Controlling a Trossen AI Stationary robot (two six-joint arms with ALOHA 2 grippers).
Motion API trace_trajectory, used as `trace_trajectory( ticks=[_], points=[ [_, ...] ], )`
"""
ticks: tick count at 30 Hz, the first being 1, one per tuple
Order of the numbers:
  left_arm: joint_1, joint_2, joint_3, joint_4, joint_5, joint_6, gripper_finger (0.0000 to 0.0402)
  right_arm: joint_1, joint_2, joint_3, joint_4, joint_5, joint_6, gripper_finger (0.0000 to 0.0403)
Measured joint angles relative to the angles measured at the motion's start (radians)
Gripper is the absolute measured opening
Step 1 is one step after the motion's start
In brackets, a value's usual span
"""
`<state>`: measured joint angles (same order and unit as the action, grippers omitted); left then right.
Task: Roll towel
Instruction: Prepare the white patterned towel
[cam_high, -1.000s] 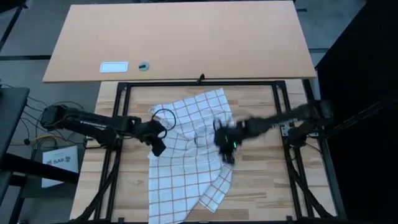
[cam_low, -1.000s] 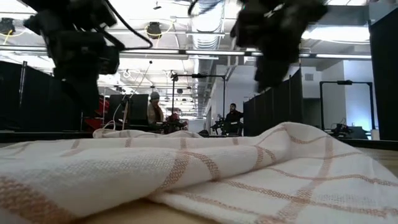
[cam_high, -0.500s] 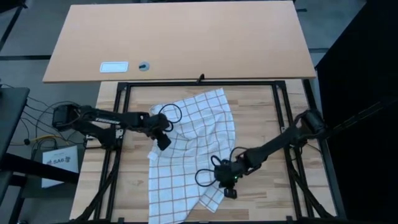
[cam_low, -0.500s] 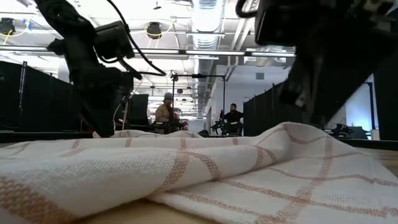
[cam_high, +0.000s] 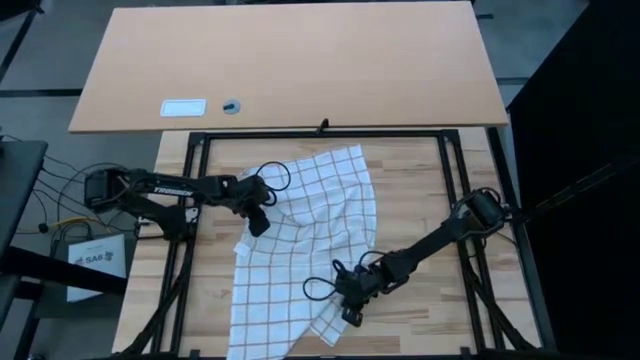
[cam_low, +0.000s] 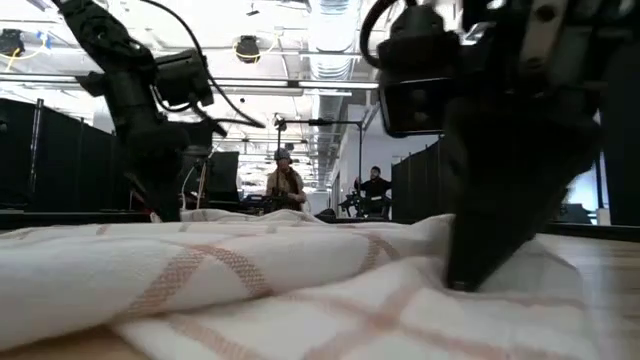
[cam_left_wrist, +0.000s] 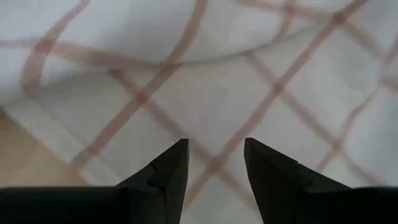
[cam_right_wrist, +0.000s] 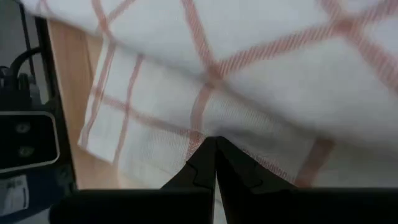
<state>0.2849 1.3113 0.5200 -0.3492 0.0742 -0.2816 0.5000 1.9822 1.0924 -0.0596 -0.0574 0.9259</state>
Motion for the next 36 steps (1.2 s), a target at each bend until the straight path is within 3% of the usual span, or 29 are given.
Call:
trace_trajectory(
  ticks=[7,17,29,32,36],
  points=[
    [0.069,-0.005,-0.069,0.018,0.011,0.066,0.0141,0.083,-0.006,0.000,-0.029,0.001,0.099,0.0000],
    [0.127,-0.004,-0.073,0.010,0.040,0.094,0.0141,0.235,-0.008,0.000,-0.125,-0.008,0.254,0.0000],
    [0.279,0.001,-0.049,-0.033,0.049,0.128,0.0141,0.244,-0.047,0.001,-0.313,-0.008,0.221,0.0000],
    [0.301,-0.006,0.010,-0.108,0.146,0.130,0.0141,0.231,-0.096,-0.012,-0.273,-0.003,0.162,0.0000],
    [0.246,-0.063,0.124,-0.182,0.264,0.131,0.0141,0.199,-0.190,-0.008,-0.171,0.061,0.060,0.0000]
  ],
)
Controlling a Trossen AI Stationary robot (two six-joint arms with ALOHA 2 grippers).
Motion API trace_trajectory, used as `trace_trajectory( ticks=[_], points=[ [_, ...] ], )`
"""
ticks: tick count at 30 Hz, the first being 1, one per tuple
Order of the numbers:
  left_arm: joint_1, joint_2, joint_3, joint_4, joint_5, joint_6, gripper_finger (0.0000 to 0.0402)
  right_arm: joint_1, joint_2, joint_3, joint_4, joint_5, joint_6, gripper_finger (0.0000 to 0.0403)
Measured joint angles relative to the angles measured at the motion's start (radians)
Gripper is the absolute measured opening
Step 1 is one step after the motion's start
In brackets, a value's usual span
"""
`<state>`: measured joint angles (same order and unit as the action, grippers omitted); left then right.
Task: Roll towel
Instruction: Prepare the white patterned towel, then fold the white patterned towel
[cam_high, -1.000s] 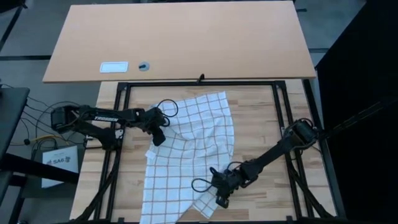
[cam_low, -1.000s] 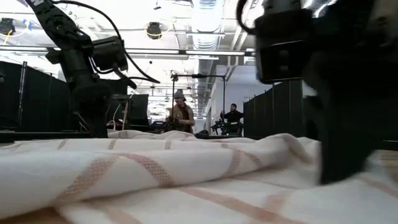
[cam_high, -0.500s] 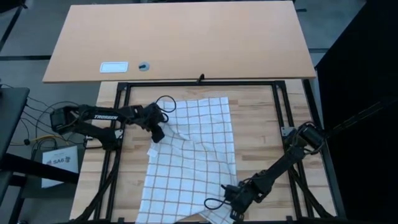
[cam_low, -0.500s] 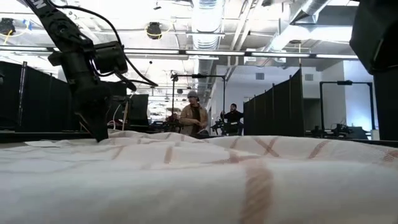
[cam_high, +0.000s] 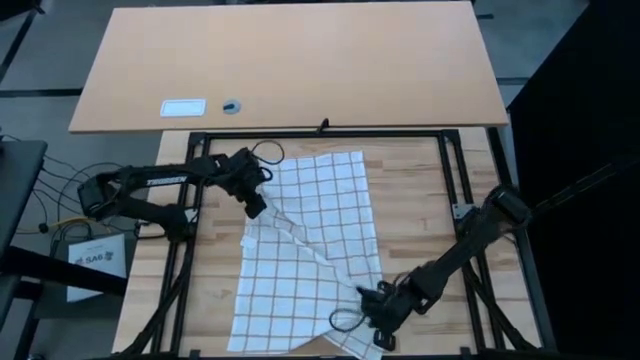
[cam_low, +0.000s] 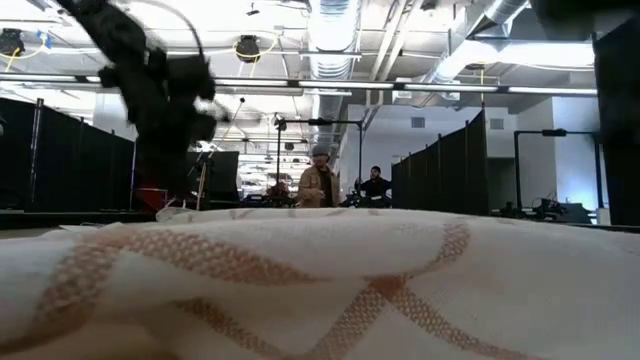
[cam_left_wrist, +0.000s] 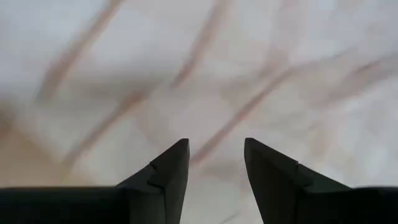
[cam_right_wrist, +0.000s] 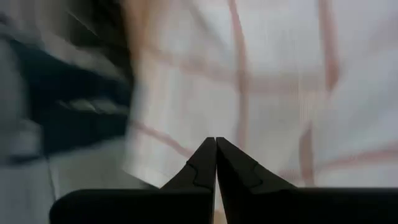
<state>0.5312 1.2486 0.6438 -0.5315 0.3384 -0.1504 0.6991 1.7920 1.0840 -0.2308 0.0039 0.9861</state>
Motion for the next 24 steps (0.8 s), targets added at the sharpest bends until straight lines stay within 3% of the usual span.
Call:
trace_trajectory(
  ticks=[3,10,18,24],
  points=[
    [-0.064,-0.044,0.073,-0.105,-0.002,0.013,0.0141,-0.033,-0.045,0.003,-0.063,0.014,-0.067,0.0000],
    [-0.178,-0.087,0.215,-0.235,-0.092,0.029,0.0141,-0.193,-0.123,0.002,-0.348,0.189,-0.259,0.0000],
    [-0.209,-0.075,0.227,-0.246,-0.066,-0.090,0.0147,-0.493,-0.214,0.001,-0.357,0.097,-0.614,0.0049],
    [-0.164,-0.049,0.227,-0.204,-0.037,0.023,0.0152,-0.722,-0.264,0.003,-0.348,0.091,-0.851,0.0100]
  ],
)
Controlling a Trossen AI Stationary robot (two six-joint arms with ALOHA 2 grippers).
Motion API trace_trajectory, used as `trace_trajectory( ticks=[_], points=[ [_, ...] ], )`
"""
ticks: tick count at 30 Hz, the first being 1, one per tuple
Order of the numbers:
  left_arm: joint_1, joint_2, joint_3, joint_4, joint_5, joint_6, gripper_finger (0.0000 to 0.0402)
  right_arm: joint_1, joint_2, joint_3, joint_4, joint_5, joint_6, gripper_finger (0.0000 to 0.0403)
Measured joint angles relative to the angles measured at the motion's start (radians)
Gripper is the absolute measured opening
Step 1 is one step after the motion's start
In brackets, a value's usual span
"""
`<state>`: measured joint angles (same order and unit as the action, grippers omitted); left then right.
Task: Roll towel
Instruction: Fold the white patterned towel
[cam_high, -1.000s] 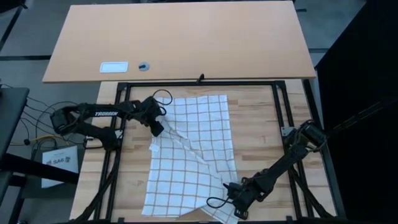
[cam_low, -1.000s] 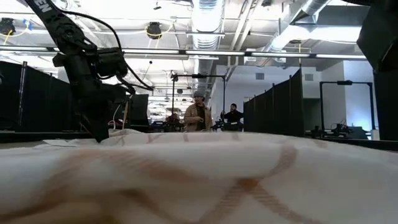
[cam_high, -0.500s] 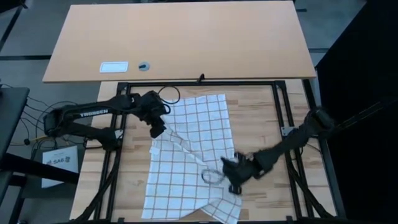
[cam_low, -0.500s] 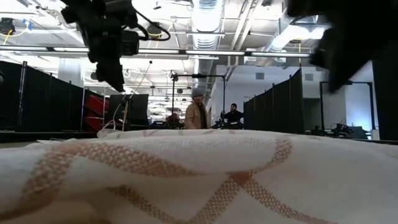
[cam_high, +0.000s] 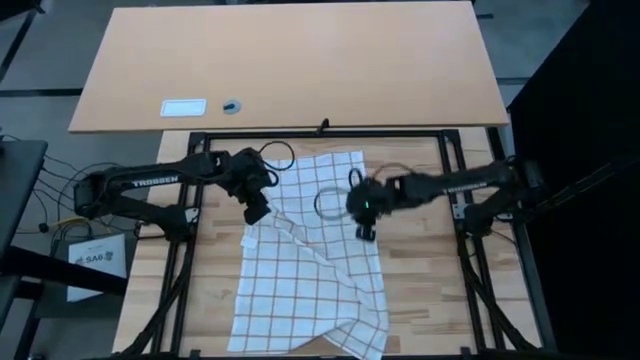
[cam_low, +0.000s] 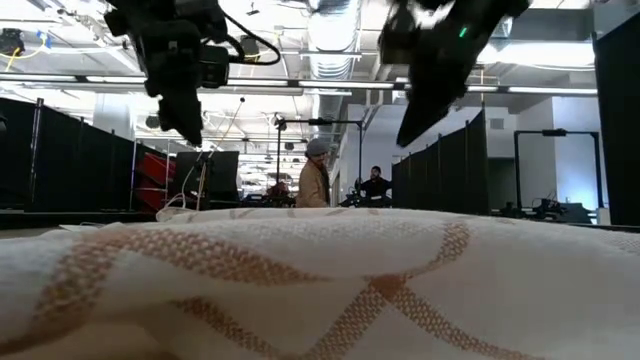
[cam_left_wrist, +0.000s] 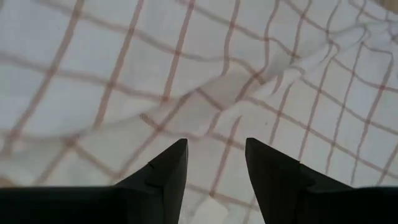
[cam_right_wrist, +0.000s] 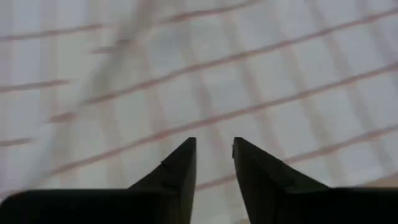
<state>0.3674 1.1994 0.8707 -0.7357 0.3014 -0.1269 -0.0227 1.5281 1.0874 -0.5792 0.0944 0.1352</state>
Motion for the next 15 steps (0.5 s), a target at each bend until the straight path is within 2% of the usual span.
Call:
trace_trajectory(
  ticks=[6,9,12,15],
  points=[
    [0.154,0.133,0.005,0.065,0.024,0.185,0.0184,-0.283,0.019,0.014,0.040,-0.017,-0.152,0.0134],
    [0.204,0.235,0.055,0.057,0.028,0.292,0.0196,-0.401,0.052,0.052,0.029,-0.034,-0.248,0.0139],
    [0.237,0.337,0.145,-0.003,-0.023,0.402,0.0198,-0.506,0.106,0.110,0.022,-0.090,-0.332,0.0139],
    [0.254,0.423,0.246,-0.098,-0.118,0.474,0.0198,-0.584,0.183,0.166,-0.004,-0.134,-0.416,0.0136]
  ],
)
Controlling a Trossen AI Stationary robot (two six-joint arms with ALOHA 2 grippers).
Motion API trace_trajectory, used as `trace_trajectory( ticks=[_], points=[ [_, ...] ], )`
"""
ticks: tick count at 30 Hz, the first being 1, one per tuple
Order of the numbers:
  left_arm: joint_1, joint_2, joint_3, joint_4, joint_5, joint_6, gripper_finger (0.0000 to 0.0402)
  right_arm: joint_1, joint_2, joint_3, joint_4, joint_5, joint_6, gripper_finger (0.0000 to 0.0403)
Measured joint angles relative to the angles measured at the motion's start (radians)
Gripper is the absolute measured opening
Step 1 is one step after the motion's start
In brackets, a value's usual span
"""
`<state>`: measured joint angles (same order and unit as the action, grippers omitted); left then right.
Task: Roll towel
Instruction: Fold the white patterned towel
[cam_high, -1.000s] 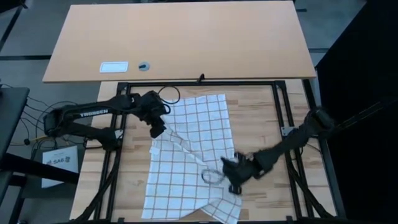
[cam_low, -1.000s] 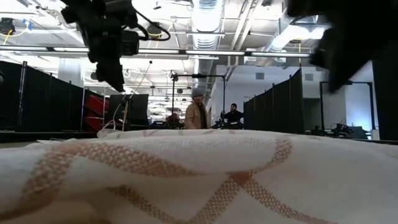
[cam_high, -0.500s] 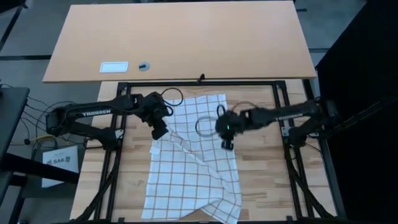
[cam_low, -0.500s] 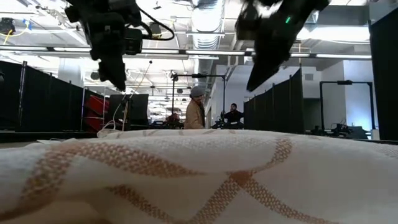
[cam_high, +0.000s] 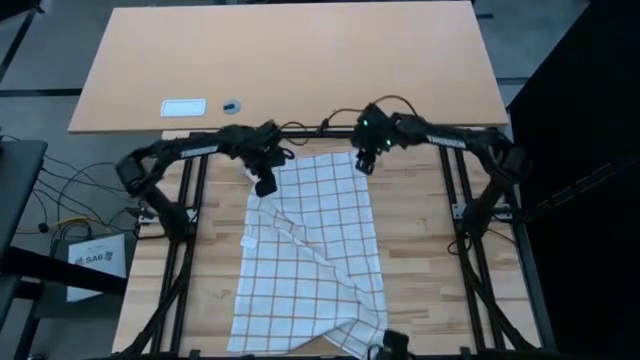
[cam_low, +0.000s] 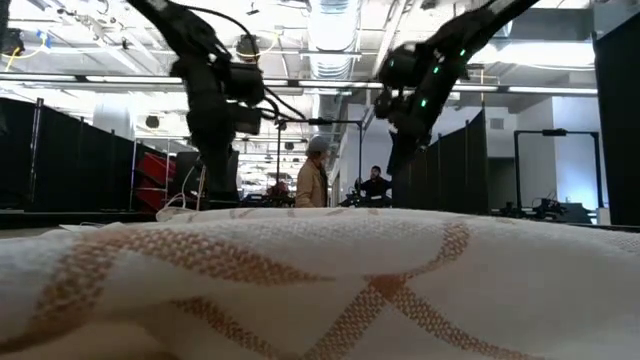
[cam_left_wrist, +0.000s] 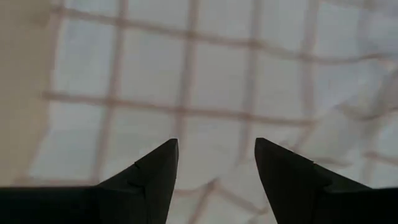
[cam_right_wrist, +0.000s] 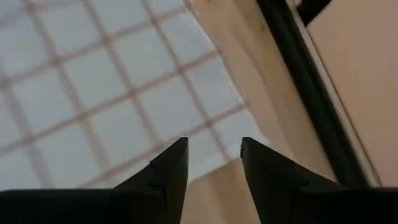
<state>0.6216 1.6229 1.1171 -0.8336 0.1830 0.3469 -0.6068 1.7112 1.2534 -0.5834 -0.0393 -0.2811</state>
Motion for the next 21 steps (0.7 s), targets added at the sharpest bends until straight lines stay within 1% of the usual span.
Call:
trace_trajectory(
  ticks=[3,6,11,14,17,21],
  points=[
    [0.020,0.054,0.091,-0.091,-0.083,0.021,0.0198,-0.059,0.088,0.069,-0.027,-0.028,-0.116,0.0135],
    [0.038,0.064,0.141,-0.130,-0.092,0.020,0.0198,-0.099,0.189,0.151,-0.101,-0.040,-0.233,0.0134],
    [0.068,0.059,0.155,-0.130,-0.093,0.011,0.0198,-0.154,0.344,0.306,-0.238,-0.041,-0.380,0.0134],
    [0.089,0.059,0.155,-0.141,-0.094,0.010,0.0198,-0.180,0.419,0.377,-0.279,-0.041,-0.391,0.0134],
    [0.112,0.059,0.155,-0.142,-0.095,0.014,0.0198,-0.196,0.458,0.434,-0.284,-0.041,-0.406,0.0134],
    [0.153,0.059,0.149,-0.143,-0.094,0.044,0.0198,-0.201,0.486,0.449,-0.302,-0.059,-0.403,0.0134]
  ],
)
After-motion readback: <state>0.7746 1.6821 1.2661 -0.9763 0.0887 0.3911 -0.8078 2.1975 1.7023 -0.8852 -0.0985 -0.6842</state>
